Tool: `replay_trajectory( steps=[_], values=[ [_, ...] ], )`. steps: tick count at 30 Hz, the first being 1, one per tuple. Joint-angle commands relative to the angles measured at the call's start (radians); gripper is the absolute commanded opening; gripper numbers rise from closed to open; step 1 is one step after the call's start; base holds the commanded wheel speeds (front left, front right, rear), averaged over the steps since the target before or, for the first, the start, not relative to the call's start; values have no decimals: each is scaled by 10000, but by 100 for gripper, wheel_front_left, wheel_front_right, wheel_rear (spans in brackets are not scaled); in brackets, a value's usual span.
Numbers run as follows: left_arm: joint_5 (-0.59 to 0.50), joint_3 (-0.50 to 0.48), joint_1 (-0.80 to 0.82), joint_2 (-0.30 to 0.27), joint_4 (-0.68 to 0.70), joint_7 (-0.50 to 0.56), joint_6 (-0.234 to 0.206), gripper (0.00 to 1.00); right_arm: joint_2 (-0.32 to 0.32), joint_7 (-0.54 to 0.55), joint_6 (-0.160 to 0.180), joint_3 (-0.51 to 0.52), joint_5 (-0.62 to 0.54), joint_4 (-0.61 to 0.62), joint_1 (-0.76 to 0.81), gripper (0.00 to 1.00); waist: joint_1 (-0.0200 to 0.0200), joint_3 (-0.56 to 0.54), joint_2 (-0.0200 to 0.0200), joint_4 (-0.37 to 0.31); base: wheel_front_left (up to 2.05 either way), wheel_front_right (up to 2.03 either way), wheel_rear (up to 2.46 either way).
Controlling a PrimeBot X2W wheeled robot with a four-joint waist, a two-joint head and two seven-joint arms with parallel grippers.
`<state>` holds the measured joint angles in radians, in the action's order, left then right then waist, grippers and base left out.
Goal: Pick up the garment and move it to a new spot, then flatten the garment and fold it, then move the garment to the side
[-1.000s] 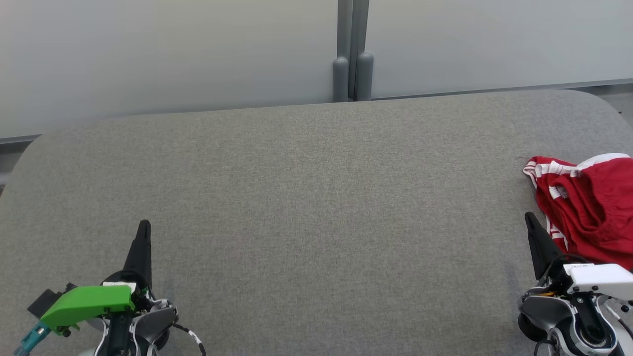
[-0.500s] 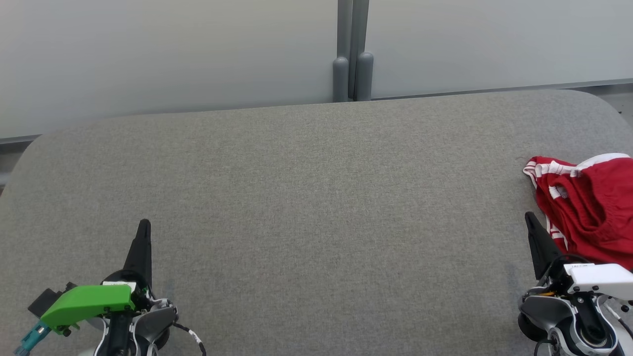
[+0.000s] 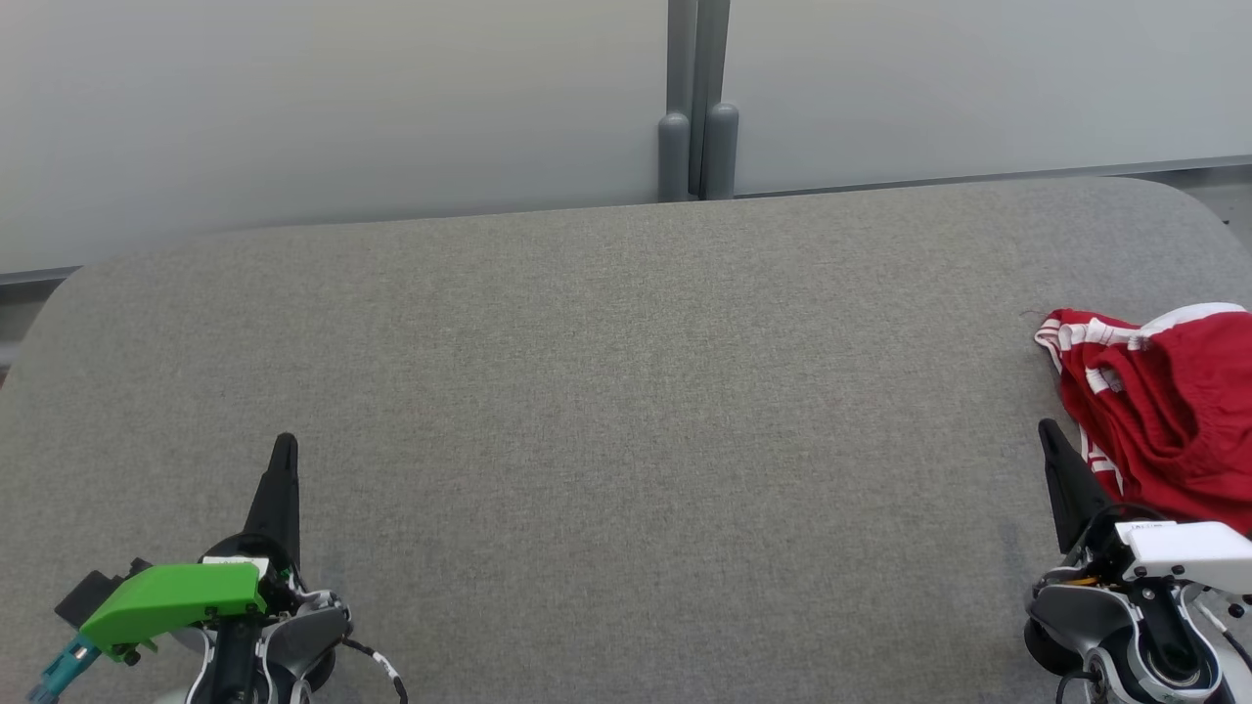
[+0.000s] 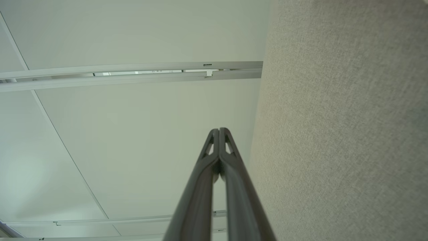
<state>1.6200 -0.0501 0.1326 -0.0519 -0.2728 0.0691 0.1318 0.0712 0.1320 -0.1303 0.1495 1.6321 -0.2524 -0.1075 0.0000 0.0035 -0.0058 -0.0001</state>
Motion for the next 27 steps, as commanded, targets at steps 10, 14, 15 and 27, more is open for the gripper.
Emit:
replay_trajectory(
  steps=[10, 14, 15, 27],
  values=[
    [5, -38, 120, 8, -26, 26, 28, 0, -25, 76, -7, 61, -84, -19, -87, 0, 0, 0, 58, 1, 0, 0, 0],
    [1, -42, 119, 10, -25, 29, 29, 0, -34, 92, -7, 73, -97, -18, -90, 0, 0, 0, 58, 1, 0, 0, 0],
    [0, -41, 119, 11, -25, 29, 28, 0, -36, 93, -7, 76, -94, -19, -91, 0, 0, 0, 58, 1, 0, 0, 0],
    [-10, -49, 120, 15, -25, 38, 27, 0, -60, 111, -7, 110, -132, -20, -97, 0, 0, 0, 58, 1, 0, 0, 0]
  ],
)
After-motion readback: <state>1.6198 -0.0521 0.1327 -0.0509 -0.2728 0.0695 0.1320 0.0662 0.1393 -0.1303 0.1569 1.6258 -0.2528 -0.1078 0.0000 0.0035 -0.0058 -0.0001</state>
